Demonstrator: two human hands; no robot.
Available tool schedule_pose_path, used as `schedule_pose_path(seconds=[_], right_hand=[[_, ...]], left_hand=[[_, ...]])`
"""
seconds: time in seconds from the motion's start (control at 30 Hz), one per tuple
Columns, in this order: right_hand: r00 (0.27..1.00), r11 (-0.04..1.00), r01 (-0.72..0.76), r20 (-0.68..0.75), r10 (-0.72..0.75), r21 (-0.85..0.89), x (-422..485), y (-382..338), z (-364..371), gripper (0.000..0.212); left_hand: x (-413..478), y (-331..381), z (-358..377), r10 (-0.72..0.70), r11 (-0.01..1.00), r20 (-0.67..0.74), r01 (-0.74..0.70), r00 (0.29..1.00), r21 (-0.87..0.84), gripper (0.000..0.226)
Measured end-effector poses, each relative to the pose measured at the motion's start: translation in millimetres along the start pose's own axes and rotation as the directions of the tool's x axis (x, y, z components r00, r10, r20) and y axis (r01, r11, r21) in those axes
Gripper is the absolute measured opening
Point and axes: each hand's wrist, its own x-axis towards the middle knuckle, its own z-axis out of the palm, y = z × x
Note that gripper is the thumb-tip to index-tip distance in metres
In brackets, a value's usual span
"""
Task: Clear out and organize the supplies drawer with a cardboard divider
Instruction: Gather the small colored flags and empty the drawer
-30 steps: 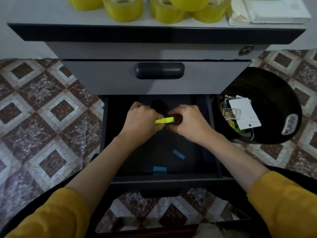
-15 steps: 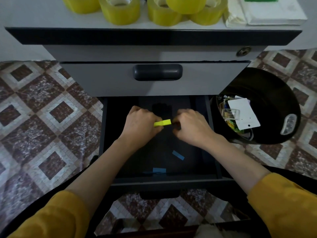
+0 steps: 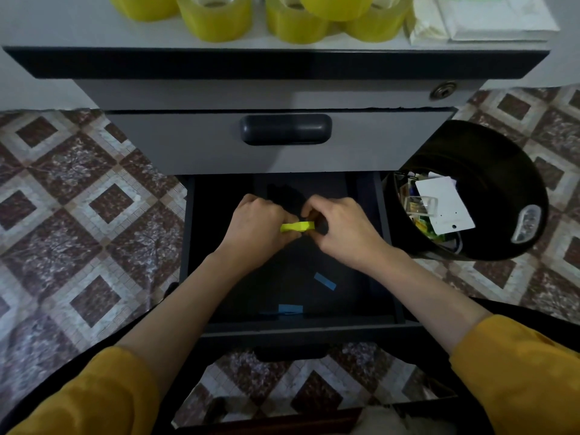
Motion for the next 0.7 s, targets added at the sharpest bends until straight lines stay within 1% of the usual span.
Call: schedule_pose_path(seconds=[0.13, 0.23, 0.4, 0.5, 0.6, 0.7], right_hand=[[0.998, 0.996, 0.056, 0.007, -0.057, 0.074, 0.3, 3.6, 0.4, 0.011], [0.998, 0.993, 0.063, -0.008, -0.063, 0.098, 1.1, 7.9, 0.3, 0.008], [0.996, 0.990, 0.078, -0.042, -0.074, 0.115, 0.8, 12.4, 2.2, 0.010], [0.996, 0.990, 0.077, -0.054, -0.071, 0.118, 1.1, 14.4, 2.3, 0.012], [0.996, 0.988, 0.075, -0.064, -0.066, 0.135, 0.3, 15.3, 1.2, 0.013], [0.995, 0.985, 0.075, -0.071, -0.065, 0.158, 0.4, 17.3, 1.6, 0.014]], left_hand=[[1.0, -1.9, 1.0, 0.012, 0.999, 0.007, -0.012, 1.000, -0.038, 0.026], [1.4, -4.1, 1.7, 0.013, 0.995, 0.000, -0.012, 1.000, -0.096, 0.024], [0.2, -6.2, 2.2, 0.001, 0.978, -0.010, -0.003, 1.000, -0.209, 0.022], [-0.4, -7.3, 1.0, -0.024, 0.972, -0.004, 0.023, 1.000, -0.236, 0.026], [0.6, -7.1, 0.2, -0.065, 0.957, 0.005, 0.063, 0.998, -0.283, 0.034], [1.8, -8.8, 0.2, -0.066, 0.944, 0.028, 0.071, 0.997, -0.323, 0.034]])
